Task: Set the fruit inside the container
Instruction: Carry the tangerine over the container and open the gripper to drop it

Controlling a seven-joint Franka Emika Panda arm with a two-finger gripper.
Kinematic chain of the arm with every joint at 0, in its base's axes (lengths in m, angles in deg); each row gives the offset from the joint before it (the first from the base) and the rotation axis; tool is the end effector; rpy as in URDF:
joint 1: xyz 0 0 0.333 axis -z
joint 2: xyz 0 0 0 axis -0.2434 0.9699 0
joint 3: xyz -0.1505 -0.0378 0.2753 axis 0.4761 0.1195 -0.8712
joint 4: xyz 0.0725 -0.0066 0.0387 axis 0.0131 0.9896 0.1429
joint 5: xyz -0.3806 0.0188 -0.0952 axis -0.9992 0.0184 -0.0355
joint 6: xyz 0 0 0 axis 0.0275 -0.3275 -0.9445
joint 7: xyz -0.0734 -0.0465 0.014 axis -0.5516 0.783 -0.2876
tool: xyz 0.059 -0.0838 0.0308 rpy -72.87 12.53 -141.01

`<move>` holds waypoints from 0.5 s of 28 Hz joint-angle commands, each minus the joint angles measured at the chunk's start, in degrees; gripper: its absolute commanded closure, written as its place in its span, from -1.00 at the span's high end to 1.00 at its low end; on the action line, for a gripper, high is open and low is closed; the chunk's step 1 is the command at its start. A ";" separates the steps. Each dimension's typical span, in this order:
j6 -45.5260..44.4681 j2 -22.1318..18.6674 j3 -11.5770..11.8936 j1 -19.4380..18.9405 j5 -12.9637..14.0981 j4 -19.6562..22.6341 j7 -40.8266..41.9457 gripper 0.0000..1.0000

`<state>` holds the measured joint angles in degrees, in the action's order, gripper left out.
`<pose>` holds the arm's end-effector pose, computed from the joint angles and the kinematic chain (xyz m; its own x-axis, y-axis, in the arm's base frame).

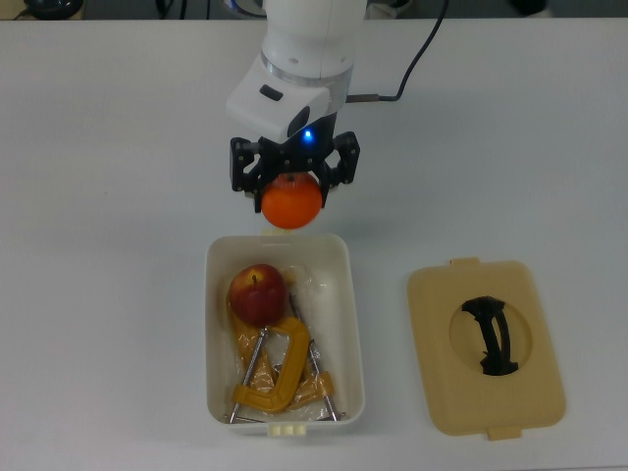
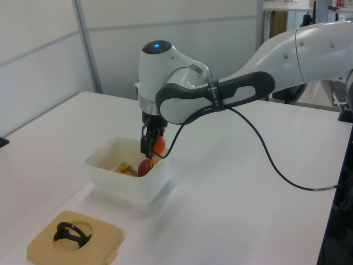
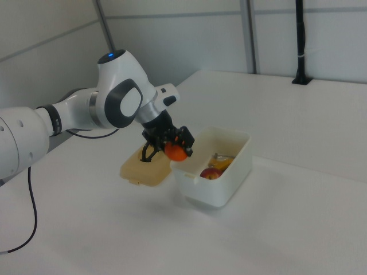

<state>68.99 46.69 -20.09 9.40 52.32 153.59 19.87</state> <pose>0.6742 0.0813 0.4994 0.9415 0.1756 0.2877 0.1394 -0.9800 0.1421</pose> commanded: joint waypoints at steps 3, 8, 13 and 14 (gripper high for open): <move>15.01 4.93 0.70 -0.06 -1.31 -0.47 -8.54 -0.28; 17.23 6.61 1.66 -0.06 -1.40 -0.47 -11.19 -0.06; 16.96 6.44 2.10 0.47 -1.13 -0.47 -12.07 1.00; 16.70 6.35 2.10 0.47 -1.22 -0.47 -12.16 1.00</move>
<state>85.51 53.60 -18.47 9.64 52.29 153.68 10.11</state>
